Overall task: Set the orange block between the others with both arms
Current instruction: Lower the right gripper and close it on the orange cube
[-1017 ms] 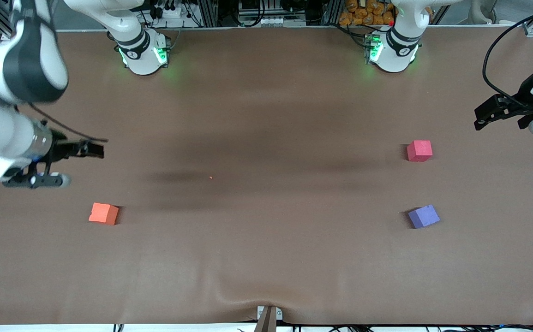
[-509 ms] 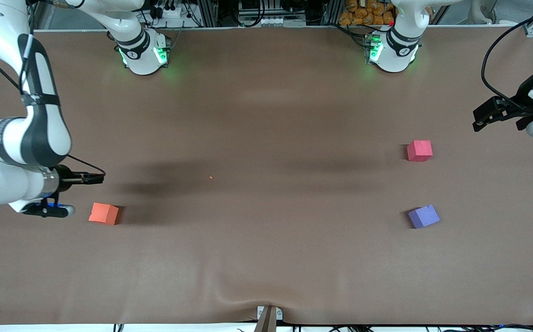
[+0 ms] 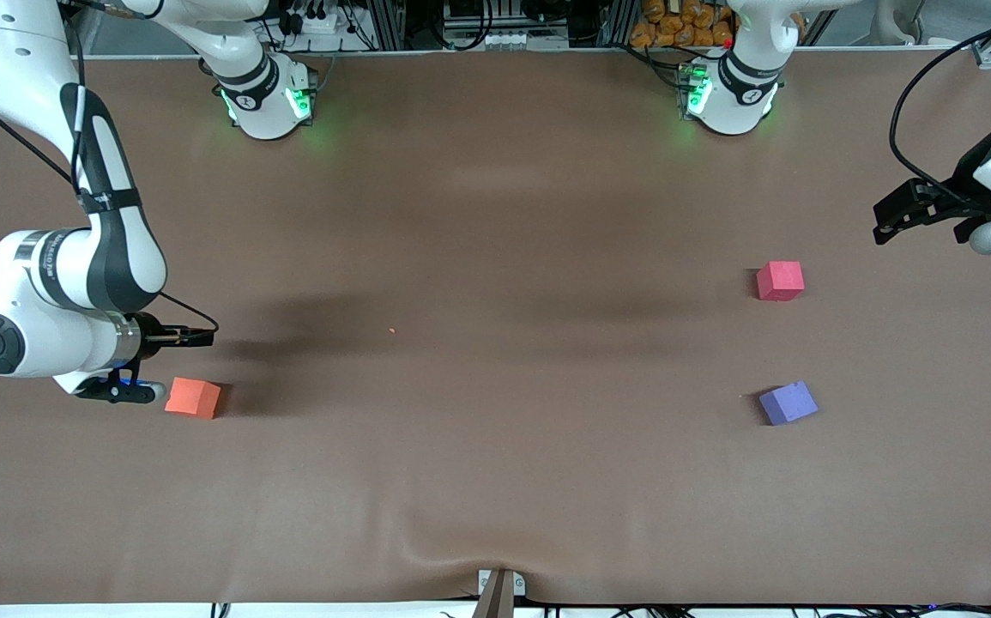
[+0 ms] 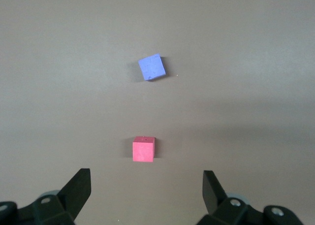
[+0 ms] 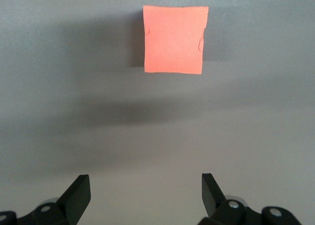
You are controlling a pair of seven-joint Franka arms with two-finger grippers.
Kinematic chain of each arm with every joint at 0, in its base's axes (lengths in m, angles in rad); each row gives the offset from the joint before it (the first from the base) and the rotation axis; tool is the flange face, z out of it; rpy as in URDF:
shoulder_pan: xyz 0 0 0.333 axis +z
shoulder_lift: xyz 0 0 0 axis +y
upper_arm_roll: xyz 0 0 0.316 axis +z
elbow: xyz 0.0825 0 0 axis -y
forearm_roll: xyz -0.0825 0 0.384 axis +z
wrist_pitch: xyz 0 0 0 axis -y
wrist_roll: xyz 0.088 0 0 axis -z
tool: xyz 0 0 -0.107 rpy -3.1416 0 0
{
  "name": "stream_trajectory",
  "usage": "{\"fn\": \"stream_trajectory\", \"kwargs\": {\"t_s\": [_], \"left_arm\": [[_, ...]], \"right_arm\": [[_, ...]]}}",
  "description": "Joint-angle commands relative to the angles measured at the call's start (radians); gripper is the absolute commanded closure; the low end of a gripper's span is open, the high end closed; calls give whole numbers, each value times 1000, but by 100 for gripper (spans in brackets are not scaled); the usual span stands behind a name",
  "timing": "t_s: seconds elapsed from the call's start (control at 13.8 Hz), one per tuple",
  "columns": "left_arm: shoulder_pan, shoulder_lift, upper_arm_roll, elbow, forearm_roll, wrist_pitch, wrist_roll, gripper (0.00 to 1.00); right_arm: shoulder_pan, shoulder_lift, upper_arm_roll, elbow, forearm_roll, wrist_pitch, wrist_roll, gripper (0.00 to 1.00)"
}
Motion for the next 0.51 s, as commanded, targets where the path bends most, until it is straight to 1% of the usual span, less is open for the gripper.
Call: {"fn": "stream_trajectory", "kwargs": {"t_s": [0.0,0.15,0.44], "left_arm": [[2,8,-4,18,3,-15,15,0],[2,8,-4,18,3,-15,17,0],[3,8,-4,16,3,-15,17,0]], "right_arm": [[-15,-16,4,-27,-4,13,5,0],[-38,12,6,-28,-4,29,5,0],[-57,84,6,-28,-4,120,3,0]]}}
